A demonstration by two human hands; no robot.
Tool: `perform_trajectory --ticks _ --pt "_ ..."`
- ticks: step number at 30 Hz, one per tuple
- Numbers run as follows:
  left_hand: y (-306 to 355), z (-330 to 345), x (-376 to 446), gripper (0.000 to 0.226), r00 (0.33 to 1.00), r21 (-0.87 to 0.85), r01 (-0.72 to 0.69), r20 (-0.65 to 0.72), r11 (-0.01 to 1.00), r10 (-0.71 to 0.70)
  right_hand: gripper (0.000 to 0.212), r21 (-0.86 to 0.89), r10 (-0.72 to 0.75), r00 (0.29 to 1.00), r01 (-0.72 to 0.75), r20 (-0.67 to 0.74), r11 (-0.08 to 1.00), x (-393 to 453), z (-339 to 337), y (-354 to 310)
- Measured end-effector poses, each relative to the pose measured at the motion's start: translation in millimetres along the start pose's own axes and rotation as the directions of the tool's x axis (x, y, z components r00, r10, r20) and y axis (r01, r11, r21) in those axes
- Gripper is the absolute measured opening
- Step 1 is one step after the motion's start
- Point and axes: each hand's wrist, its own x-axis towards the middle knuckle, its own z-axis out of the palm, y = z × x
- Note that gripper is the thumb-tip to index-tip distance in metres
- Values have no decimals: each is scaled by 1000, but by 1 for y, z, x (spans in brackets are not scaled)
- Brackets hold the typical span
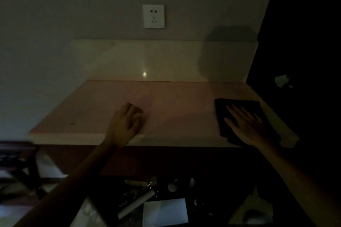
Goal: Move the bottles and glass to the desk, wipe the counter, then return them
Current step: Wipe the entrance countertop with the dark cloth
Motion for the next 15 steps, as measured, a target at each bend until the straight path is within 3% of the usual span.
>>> perform_trajectory --ticks 5,10,15 --pt "-56 -44 -44 17 998 16 13 -57 1000 -12 66 39 -191 982 190 16 981 7 13 -134" --pt "-146 -108 -108 22 965 -3 210 -162 978 -208 67 69 -385 923 385 0 921 13 38 -317" --pt "-202 -159 -175 29 927 39 330 -200 943 -316 67 103 -539 842 536 10 838 7 58 -494"
